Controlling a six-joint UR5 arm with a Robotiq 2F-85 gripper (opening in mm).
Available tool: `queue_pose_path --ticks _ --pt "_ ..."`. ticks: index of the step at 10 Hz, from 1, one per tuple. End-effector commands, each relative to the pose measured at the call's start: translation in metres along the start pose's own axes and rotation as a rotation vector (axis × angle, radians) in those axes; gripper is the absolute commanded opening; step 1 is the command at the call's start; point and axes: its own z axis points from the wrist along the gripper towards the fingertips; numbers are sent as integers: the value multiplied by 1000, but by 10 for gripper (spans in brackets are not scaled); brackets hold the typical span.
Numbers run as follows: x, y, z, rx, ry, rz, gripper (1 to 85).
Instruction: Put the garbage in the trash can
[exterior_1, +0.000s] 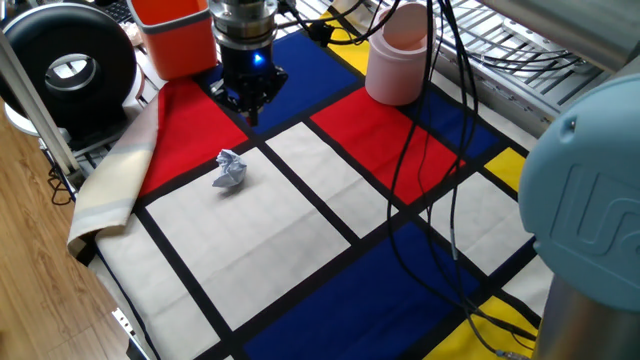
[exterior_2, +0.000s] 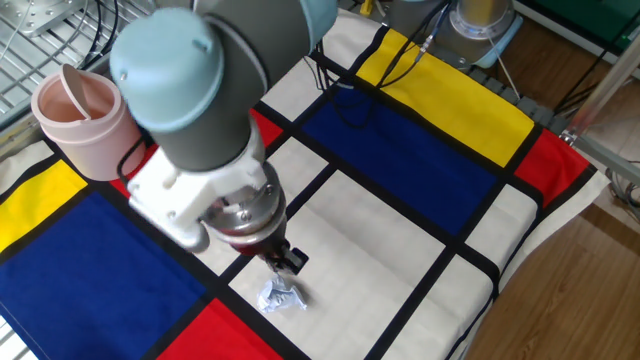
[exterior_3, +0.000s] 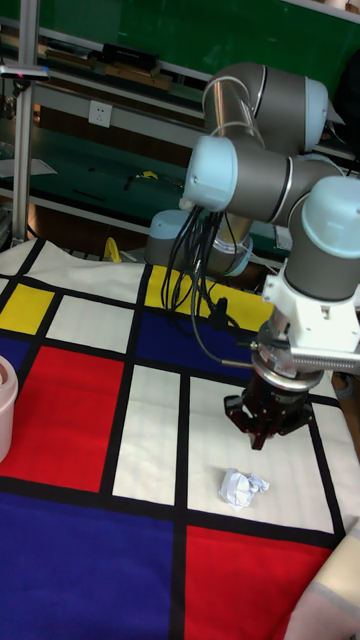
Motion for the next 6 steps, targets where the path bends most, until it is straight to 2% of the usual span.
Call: queue_pose_path --ticks 1,4,5,6 --pt "-10 2 11 -22 -2 -59 793" --pt "-15 2 16 -17 -8 -49 810" --pt "-12 -3 15 -3 7 -70 830" --pt "-16 -6 19 4 2 -94 850"
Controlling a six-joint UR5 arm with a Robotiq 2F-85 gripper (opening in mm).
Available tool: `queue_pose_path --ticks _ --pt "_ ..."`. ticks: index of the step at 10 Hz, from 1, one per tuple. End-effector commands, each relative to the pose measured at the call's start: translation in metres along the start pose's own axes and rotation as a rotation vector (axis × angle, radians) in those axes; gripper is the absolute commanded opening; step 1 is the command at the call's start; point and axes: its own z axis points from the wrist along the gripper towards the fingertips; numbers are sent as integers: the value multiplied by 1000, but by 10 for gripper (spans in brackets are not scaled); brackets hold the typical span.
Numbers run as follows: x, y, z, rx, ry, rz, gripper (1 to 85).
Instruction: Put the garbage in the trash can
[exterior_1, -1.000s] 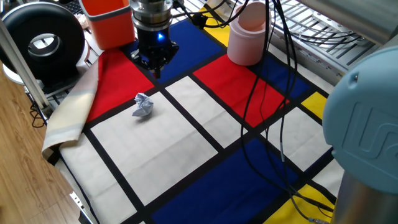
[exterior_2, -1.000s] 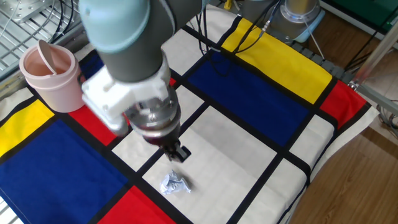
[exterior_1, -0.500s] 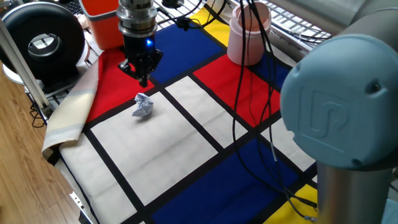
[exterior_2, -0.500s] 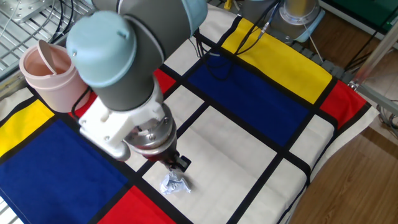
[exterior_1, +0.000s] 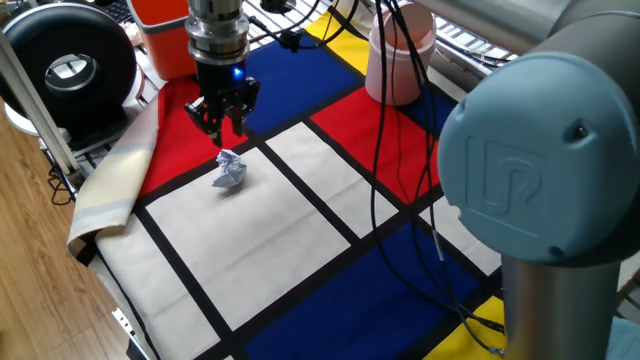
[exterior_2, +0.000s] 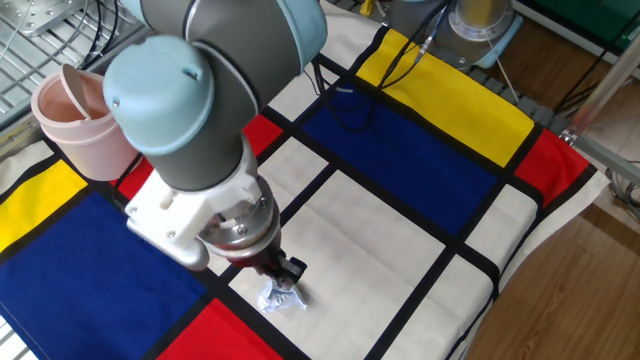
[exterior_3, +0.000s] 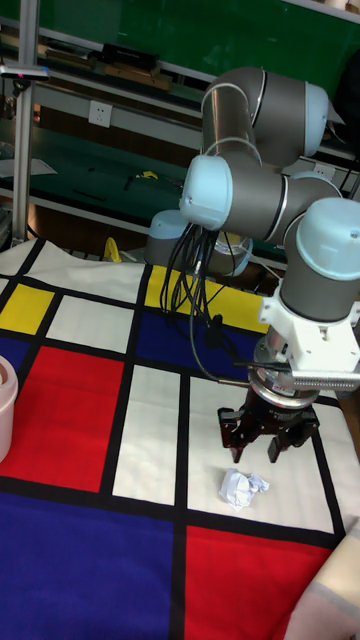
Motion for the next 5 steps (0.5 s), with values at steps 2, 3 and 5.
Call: queue_pose_path --ticks 2,3,5 --pt "-19 2 14 -11 -35 -50 850" --pt "-24 6 14 -20 -49 -51 850" --pt "-37 10 23 -24 -87 -51 850"
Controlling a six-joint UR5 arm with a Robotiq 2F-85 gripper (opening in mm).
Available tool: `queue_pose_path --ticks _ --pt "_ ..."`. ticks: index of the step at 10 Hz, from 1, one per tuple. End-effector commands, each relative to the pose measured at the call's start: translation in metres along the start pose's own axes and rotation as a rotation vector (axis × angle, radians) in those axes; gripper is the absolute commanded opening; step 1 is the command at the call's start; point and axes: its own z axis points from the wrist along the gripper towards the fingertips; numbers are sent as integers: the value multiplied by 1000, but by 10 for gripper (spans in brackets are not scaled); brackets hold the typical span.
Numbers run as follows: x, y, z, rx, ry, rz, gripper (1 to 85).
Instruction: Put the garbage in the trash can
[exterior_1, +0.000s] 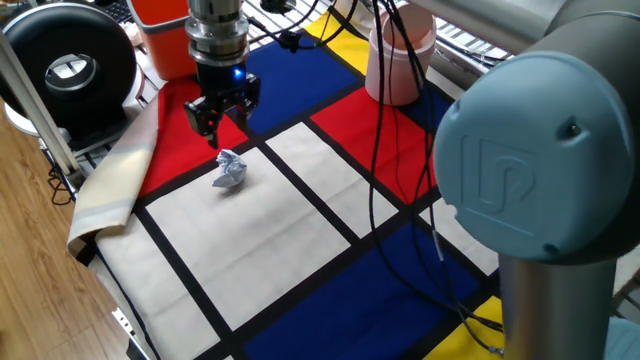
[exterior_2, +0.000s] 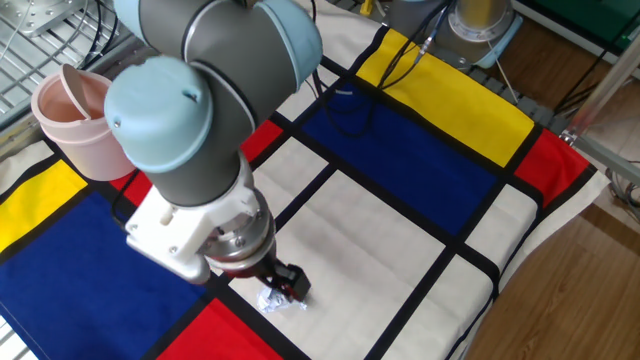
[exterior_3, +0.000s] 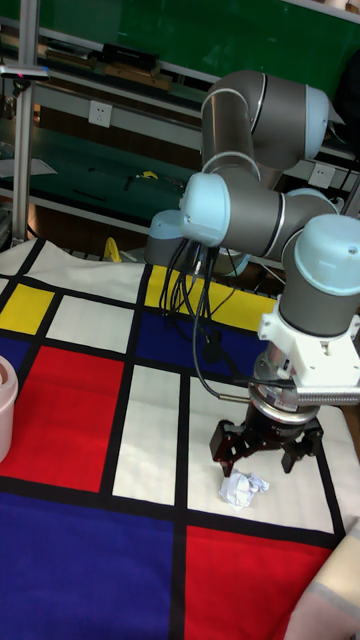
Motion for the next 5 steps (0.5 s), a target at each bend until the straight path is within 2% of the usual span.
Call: queue_pose_path --ticks 1,5 --pt "-20 5 14 -14 -61 -5 850" --pt "-24 2 24 -10 -74 -20 823"
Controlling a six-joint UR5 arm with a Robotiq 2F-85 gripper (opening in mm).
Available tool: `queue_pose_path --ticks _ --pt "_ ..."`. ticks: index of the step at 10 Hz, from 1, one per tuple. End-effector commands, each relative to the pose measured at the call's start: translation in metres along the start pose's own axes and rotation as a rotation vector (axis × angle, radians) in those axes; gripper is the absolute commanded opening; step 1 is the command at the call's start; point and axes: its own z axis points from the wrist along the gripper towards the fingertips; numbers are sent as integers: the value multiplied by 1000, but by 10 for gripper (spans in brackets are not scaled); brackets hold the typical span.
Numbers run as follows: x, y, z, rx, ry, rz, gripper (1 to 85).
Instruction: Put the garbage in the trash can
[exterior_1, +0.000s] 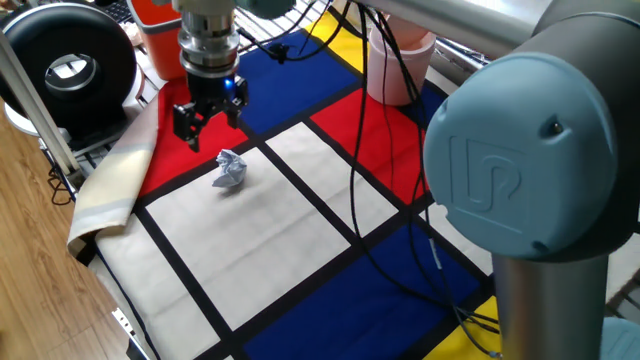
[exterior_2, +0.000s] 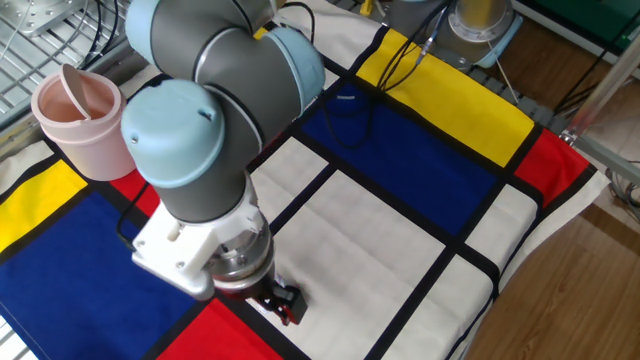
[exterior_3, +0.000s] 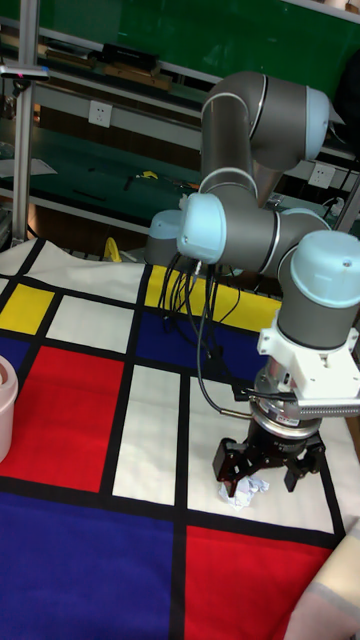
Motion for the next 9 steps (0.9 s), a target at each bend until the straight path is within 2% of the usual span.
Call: queue_pose_path --ticks 1,6,7,9 --pt "-3 -1 9 -6 -17 -9 817" --pt "8 -11 27 10 -46 -2 803" --pt "11 -12 32 17 -60 2 803" --pt "15 -15 35 37 -64 7 787"
